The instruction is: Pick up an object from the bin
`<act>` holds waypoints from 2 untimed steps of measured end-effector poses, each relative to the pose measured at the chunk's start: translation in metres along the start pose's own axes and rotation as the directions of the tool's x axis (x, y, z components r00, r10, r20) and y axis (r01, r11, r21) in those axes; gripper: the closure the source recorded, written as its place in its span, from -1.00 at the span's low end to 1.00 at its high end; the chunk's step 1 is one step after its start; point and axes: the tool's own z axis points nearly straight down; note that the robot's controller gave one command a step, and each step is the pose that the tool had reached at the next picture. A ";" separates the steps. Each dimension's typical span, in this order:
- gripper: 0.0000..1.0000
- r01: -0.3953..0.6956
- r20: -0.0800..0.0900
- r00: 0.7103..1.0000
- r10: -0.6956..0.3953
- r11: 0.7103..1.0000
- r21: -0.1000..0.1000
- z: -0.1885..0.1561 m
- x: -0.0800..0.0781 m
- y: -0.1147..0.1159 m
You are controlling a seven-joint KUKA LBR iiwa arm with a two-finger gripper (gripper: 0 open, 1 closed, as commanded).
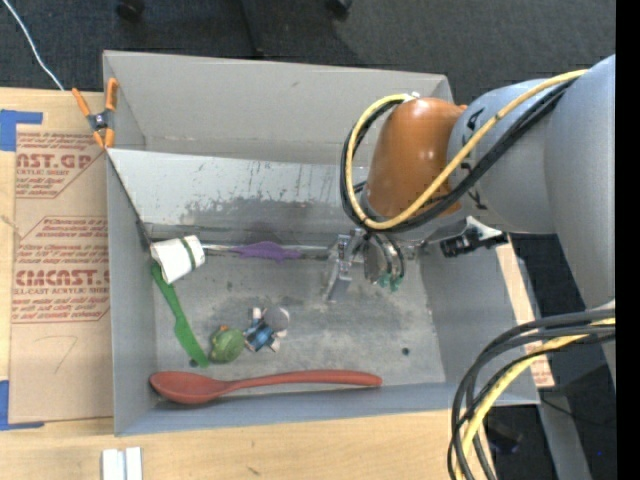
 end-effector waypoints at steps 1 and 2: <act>1.00 0.000 0.002 1.000 0.000 1.000 0.000 -0.045 0.000 0.000; 1.00 0.000 0.002 1.000 0.000 1.000 -0.001 -0.060 0.000 0.000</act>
Offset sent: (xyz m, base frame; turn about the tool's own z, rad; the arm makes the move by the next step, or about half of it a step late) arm -0.0003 0.0000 0.0790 0.0000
